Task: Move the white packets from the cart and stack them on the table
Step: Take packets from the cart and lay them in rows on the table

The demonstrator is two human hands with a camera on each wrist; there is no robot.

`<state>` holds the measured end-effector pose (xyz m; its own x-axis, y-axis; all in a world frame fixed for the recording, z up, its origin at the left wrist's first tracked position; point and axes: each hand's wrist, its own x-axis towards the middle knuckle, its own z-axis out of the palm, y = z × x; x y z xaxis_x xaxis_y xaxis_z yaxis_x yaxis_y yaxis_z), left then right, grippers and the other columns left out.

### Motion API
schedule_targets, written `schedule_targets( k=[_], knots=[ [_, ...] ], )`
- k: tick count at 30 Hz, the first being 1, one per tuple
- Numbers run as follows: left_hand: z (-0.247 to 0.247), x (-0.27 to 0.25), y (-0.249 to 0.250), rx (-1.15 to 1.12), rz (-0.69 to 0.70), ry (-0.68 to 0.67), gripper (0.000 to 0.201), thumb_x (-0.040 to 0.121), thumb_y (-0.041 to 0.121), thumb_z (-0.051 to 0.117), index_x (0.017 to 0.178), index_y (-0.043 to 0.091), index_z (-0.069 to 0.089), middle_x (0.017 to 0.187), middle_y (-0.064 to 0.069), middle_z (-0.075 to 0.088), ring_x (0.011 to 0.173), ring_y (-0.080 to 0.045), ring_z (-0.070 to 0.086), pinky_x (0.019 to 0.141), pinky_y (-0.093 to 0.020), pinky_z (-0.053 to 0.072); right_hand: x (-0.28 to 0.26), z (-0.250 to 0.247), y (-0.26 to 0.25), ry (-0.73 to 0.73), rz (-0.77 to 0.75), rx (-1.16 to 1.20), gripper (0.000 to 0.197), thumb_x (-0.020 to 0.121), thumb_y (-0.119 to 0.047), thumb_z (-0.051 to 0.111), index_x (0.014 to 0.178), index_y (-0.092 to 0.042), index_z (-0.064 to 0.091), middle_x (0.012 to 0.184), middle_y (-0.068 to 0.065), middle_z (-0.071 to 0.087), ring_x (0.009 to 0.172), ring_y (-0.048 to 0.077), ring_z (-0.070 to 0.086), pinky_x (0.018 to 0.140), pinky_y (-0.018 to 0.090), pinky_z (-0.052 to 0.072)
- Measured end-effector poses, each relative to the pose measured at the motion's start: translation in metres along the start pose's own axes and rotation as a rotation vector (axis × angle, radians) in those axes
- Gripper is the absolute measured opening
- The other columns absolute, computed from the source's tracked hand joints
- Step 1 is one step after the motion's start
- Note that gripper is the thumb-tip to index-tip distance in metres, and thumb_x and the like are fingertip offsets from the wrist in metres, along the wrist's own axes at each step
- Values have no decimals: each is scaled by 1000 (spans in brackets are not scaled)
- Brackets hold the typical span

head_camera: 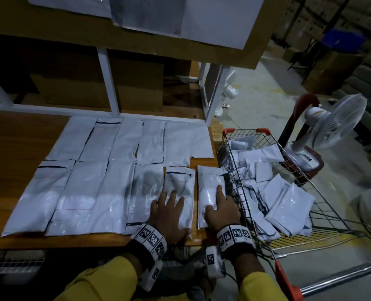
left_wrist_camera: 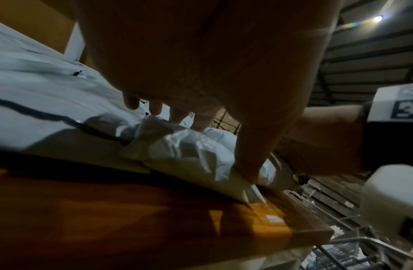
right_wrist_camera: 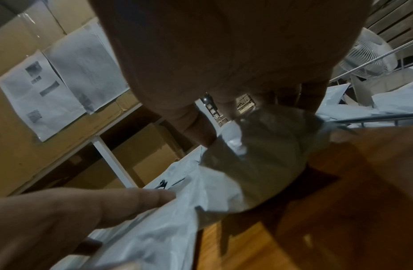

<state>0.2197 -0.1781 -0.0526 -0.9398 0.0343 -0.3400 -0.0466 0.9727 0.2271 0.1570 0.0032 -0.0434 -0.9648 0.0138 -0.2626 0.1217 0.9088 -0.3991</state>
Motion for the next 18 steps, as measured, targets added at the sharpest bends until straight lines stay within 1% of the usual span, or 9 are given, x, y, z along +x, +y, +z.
schedule_targets(
  k=[3, 6, 11, 15, 18],
  knots=[
    [5, 4, 0, 8, -5, 24, 105, 80, 79, 51, 159, 29, 3, 167, 0, -9, 151, -34, -10, 119, -57, 8, 1, -1, -2, -6, 0, -6, 88, 86, -46, 57, 160, -34, 11, 141, 13, 43, 127, 36, 44, 106, 48, 38],
    [9, 8, 1, -34, -31, 37, 105, 78, 80, 52, 159, 32, 4, 167, 3, -11, 151, -33, -8, 119, -58, 11, 2, -1, -3, 5, 1, -11, 88, 84, -47, 57, 160, -33, 14, 140, 13, 44, 127, 36, 43, 106, 47, 38],
    [13, 12, 0, -63, -37, 74, 108, 75, 82, 52, 158, 32, 4, 167, 6, -7, 151, -32, -2, 117, -57, 16, 2, -3, -2, 12, 4, 3, 86, 83, -47, 57, 159, -31, 19, 144, 9, 43, 130, 33, 40, 108, 48, 35],
    [13, 14, -1, -53, -17, 117, 110, 72, 83, 52, 158, 31, 7, 167, 6, -1, 150, -30, 7, 116, -54, 21, 3, -3, -2, 3, -32, 18, 89, 77, -51, 52, 158, -31, 21, 145, 8, 44, 129, 32, 42, 107, 49, 37],
    [12, 15, -1, -50, -10, 131, 111, 71, 83, 52, 157, 30, 7, 167, 6, 1, 149, -29, 9, 116, -52, 23, 2, -4, -4, -13, -61, 38, 92, 72, -52, 47, 158, -31, 22, 146, 7, 42, 130, 32, 39, 107, 48, 36]
  ],
)
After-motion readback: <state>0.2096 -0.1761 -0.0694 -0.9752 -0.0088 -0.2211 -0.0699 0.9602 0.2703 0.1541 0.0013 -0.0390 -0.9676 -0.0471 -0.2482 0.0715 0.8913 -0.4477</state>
